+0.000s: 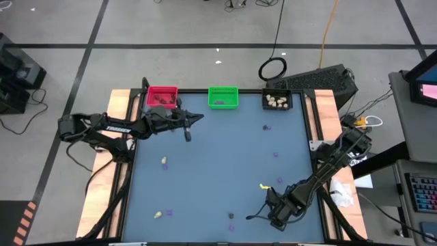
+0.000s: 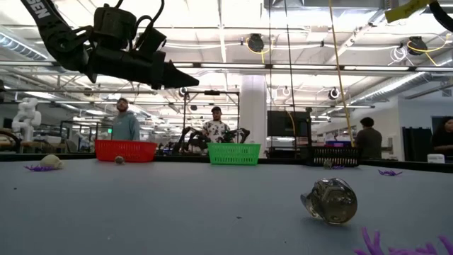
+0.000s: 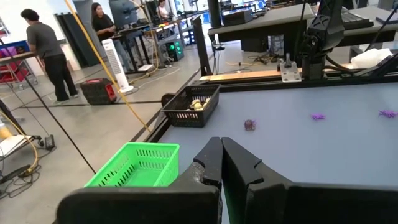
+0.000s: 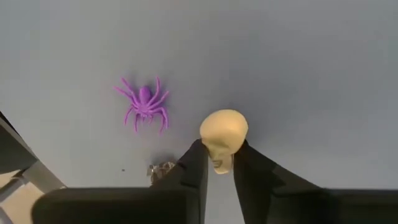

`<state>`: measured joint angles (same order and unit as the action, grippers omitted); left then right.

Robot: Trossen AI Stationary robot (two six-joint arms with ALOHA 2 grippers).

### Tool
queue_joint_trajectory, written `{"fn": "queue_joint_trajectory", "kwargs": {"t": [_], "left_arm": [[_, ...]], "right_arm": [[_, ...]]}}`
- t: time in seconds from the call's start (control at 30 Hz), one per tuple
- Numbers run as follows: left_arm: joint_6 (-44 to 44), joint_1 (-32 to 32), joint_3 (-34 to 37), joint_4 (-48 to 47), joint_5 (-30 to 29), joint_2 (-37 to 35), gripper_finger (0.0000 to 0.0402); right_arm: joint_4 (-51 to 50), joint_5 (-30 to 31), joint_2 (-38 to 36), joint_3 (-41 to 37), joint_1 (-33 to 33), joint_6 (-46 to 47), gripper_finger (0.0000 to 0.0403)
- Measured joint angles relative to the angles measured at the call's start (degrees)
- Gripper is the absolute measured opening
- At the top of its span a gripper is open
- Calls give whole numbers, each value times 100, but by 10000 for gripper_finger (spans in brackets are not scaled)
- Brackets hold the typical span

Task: Sort Halloween decoration
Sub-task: Put the white skull toy into the black bin

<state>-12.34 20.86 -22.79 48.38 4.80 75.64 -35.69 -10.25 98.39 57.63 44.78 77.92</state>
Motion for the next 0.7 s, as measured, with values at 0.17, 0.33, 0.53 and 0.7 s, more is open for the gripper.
{"fn": "queue_joint_trajectory", "kwargs": {"t": [0.17, 0.33, 0.53, 0.7], "left_arm": [[0, 0, 0, 12, 0, 1, 4], [-2, 0, 0, 16, 0, 0, 4], [0, 0, 0, -30, -2, 0, 4], [-2, 0, 0, -137, -6, 0, 4]], "right_arm": [[-403, 230, 2, 321, -138, -356, 50], [-687, 462, -1, 603, -384, -777, 49], [-766, 614, -4, 664, -892, -1404, 49], [-845, 884, -9, 667, -1475, -2152, 49]]}}
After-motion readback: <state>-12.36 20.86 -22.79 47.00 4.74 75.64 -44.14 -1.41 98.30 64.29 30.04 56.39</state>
